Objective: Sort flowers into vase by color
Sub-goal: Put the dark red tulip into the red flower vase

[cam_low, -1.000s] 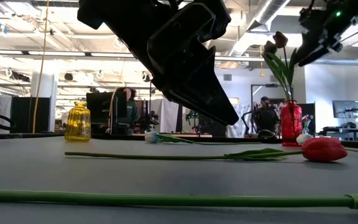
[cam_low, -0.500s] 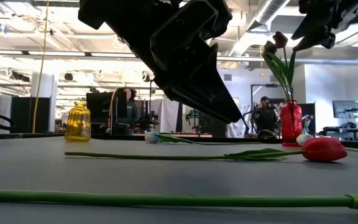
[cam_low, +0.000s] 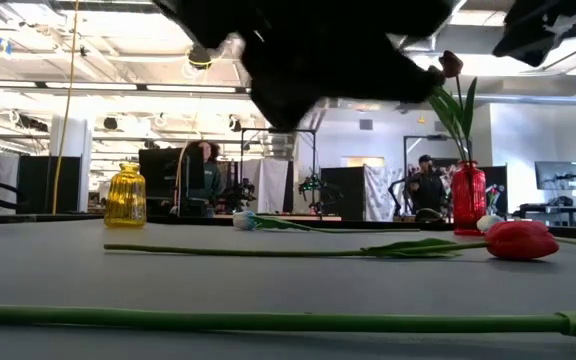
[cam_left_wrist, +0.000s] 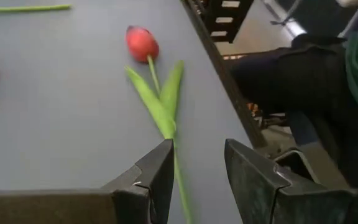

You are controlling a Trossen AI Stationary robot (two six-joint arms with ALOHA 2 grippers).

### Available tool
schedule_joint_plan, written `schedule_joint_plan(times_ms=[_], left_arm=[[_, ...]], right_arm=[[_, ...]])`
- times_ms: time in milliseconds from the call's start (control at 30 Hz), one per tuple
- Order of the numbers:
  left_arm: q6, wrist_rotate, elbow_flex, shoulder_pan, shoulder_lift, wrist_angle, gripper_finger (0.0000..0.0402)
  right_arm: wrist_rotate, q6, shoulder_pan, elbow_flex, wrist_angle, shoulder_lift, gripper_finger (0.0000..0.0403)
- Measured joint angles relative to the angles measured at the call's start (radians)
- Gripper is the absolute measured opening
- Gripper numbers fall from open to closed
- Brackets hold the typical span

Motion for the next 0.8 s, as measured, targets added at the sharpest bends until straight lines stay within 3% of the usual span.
schedule_joint_plan(times_ms=[267, 533, 800], left_arm=[[-0.042, -0.208, 0.065, -0.073, 0.0, -0.182, 0.013], [-0.103, -0.129, 0.067, -0.076, 0.047, -0.198, 0.013], [-0.112, -0.13, 0.069, -0.097, 0.102, -0.194, 0.013]], right_arm=[[0.225, 0.086, 0.252, 0.0, 0.018, 0.054, 0.0232], [0.356, 0.098, 0.395, 0.0, 0.018, 0.139, 0.0232], [0.398, 0.088, 0.415, -0.001, 0.024, 0.203, 0.0232]])
